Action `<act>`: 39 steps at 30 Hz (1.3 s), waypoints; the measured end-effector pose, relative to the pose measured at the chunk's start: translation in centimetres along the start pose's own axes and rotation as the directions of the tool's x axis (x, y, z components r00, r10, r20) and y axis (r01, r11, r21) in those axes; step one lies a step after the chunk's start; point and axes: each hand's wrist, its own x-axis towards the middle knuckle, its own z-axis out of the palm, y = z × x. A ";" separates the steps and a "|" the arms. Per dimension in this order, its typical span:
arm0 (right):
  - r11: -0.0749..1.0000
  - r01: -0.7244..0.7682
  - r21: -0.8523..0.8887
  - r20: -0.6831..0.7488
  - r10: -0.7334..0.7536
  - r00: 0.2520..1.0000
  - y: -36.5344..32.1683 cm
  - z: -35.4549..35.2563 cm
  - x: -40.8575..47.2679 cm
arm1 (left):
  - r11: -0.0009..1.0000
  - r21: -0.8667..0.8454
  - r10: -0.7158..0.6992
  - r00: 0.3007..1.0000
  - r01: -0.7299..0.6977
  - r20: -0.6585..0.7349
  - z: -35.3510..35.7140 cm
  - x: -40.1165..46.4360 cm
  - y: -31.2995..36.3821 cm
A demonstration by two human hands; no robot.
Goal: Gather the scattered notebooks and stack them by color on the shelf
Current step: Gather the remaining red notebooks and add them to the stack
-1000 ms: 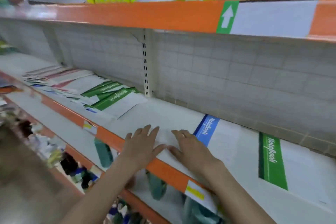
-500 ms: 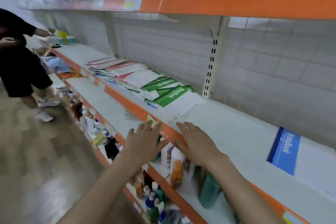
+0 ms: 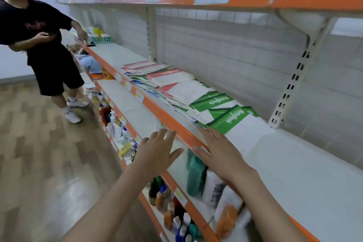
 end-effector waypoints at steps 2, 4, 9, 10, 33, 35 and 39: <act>1.000 0.010 0.001 -0.023 -0.010 1.000 -0.6 0.1 2.7 | 1.000 0.005 0.007 1.000 -0.007 -0.004 -0.5 2.1 -2.0; 1.000 0.010 0.007 -0.031 -0.010 0.999 -1.1 0.2 5.5 | 1.000 0.013 0.006 1.000 -0.006 -0.013 -1.0 4.5 -4.2; 1.000 0.022 0.012 -0.022 -0.022 1.000 -2.1 0.7 11.9 | 1.000 0.031 0.003 1.000 -0.002 -0.024 -1.7 9.4 -8.6; 1.000 0.022 0.003 -0.023 -0.022 0.999 -2.2 0.8 13.0 | 1.000 0.030 0.006 1.000 -0.006 -0.026 -1.7 10.2 -9.3; 0.948 -0.312 -0.054 -0.152 0.301 0.941 -4.2 3.9 34.8 | 0.955 -0.029 0.293 0.954 -0.295 -0.057 -2.1 33.4 -22.7; 0.934 -0.354 -0.054 -0.167 0.342 0.925 -4.5 4.2 36.8 | 0.940 -0.025 0.337 0.939 -0.339 -0.070 -2.4 35.8 -23.8; 0.896 -0.439 -0.062 -0.191 0.421 0.887 -4.9 4.8 40.0 | 0.925 0.002 0.381 0.924 -0.381 -0.034 -2.3 39.7 -25.1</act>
